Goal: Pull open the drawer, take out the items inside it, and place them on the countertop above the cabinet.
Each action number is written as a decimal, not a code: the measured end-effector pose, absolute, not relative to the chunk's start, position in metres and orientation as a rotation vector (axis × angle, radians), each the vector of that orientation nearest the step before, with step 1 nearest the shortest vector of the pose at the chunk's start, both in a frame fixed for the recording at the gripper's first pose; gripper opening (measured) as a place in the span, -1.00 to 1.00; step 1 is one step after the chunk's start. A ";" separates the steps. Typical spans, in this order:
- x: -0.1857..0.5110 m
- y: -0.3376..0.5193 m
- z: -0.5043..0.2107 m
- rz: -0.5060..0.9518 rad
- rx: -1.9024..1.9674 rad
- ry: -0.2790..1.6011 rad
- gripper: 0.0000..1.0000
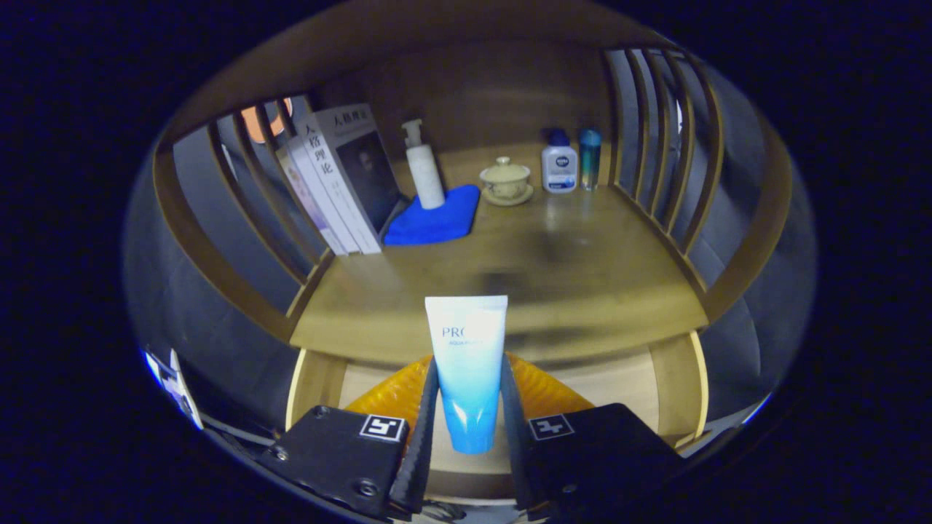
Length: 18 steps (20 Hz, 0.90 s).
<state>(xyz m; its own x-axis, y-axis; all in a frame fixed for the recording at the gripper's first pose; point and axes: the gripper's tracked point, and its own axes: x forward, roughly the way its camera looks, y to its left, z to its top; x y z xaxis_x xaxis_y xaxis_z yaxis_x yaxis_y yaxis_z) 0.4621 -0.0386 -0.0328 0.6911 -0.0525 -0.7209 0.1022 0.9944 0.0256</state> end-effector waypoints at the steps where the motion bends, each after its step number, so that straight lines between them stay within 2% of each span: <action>1: 0.472 -0.040 -0.029 -0.089 0.057 0.779 -0.03; 5: 0.505 -0.045 -0.022 -0.116 0.033 0.717 -0.03; 11: 0.552 -0.061 -0.031 -0.190 0.034 0.740 -0.03; 18: 0.574 -0.070 -0.049 -0.228 0.027 0.730 -0.03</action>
